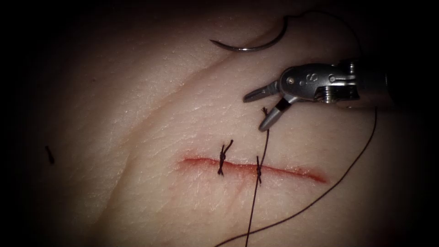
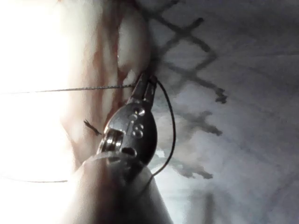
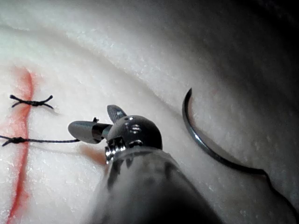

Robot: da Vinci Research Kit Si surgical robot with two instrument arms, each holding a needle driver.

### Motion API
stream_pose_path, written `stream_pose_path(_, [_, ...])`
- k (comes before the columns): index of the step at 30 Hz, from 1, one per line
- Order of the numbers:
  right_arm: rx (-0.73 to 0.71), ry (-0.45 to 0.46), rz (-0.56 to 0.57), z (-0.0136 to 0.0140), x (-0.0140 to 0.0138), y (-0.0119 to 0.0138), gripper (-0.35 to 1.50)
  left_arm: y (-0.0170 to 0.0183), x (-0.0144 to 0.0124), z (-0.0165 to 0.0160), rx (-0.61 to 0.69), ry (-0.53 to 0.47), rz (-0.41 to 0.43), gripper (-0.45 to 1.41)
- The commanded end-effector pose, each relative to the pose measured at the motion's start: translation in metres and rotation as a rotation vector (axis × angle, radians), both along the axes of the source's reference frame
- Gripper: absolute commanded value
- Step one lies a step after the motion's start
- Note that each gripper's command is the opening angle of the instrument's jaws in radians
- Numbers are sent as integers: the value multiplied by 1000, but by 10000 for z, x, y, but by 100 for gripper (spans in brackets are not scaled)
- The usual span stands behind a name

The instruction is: Wound Closure

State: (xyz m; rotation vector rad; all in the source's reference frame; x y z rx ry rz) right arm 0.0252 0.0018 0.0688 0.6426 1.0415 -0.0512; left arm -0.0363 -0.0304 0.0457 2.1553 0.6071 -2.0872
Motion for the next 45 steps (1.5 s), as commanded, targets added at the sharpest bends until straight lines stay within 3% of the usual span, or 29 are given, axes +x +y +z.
stream_pose_path(1, [7, 9, 38, -7, -4, 7, 134, 5, -3, 1, -5, -1, -19, -45])
stream_pose_path(2, [18, 29, 94, -19, -19, 16, 137, 31, -1, -8, -16, -8, -42, -45])
stream_pose_path(7, [11, 20, 196, -44, -56, 35, 147, 88, 1, -23, -44, -25, -92, -45])
stream_pose_path(12, [-4, 2, 287, -58, -95, 33, 147, 151, -1, -29, -69, -10, -151, -45])
stream_pose_path(20, [-117, -22, 485, -87, -107, -16, 145, 236, -12, -37, -74, -30, -230, -45])
stream_pose_path(21, [-142, -10, 507, -97, -105, -29, 142, 257, -13, -35, -66, -36, -263, -45])
stream_pose_path(26, [-156, 56, 575, -124, -100, -64, 132, 298, -18, -18, -61, -9, -323, -45])
stream_pose_path(31, [-173, 134, 616, -139, -90, -103, 97, 314, -27, 8, -58, -3, -327, -45])
stream_pose_path(38, [-206, 173, 712, -125, -73, -113, 65, 318, -15, 22, -53, -10, -296, -45])
stream_pose_path(45, [-221, 241, 709, -104, -10, -131, -1, 329, 21, -4, -27, -29, -270, -45])
